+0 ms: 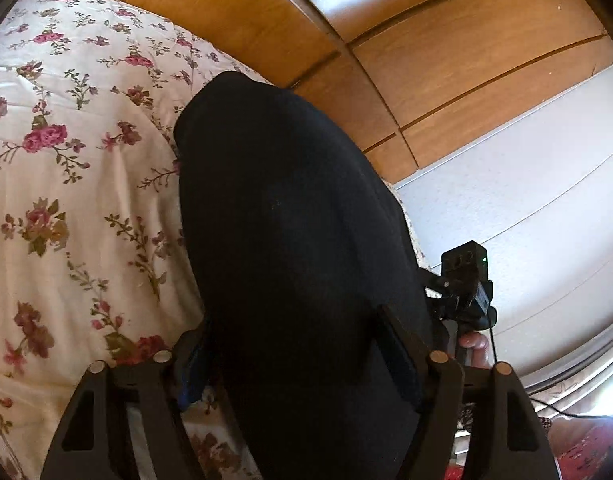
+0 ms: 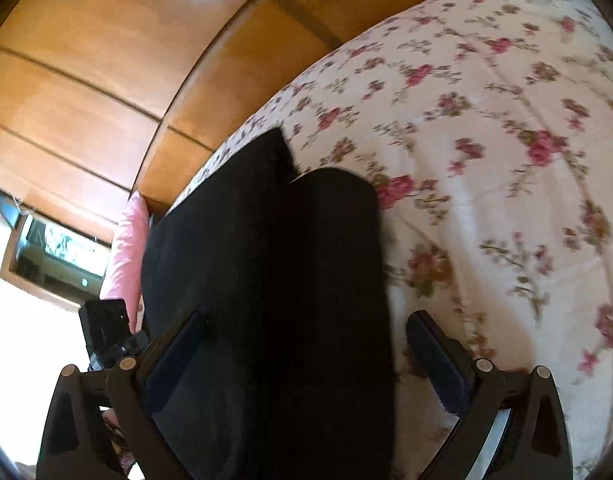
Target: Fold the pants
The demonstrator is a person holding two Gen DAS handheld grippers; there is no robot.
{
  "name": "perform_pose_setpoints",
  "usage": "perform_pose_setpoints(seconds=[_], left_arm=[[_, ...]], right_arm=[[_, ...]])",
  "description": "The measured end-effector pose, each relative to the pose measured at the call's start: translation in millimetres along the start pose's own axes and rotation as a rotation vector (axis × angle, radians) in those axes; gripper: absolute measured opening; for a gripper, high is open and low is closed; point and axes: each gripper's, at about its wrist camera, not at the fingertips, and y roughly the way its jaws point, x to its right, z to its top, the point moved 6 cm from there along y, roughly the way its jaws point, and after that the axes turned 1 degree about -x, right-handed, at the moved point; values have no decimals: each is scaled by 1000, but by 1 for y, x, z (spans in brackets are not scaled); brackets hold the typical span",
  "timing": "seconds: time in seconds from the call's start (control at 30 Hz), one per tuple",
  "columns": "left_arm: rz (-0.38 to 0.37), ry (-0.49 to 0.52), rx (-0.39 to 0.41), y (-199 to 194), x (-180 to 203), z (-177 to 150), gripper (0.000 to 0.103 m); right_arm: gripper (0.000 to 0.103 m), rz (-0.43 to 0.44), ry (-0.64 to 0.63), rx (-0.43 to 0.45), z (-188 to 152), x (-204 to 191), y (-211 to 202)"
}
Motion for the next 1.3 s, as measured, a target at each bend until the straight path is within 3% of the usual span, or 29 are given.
perform_pose_setpoints(seconds=[0.17, 0.23, 0.4, 0.53, 0.73, 0.87, 1.3], left_arm=[[8, 46, 26, 2, 8, -4, 57], [10, 49, 34, 2, 12, -1, 52], [98, 151, 59, -3, 28, 1, 41], [114, 219, 103, -11, 48, 7, 34], [160, 339, 151, -16, 70, 22, 33], [189, 340, 200, -22, 68, 47, 33], [306, 325, 246, -11, 34, 144, 33]], right_arm=[[89, -19, -49, -9, -4, -5, 5], [79, -25, -63, -8, -5, -3, 4], [65, -44, -127, 18, -8, -14, -4], [57, -48, -167, 55, -8, -26, -12], [53, -33, -217, 114, 2, -43, -18], [51, -9, -225, 161, 20, -52, -13], [51, 7, -236, 263, 125, -75, 37]])
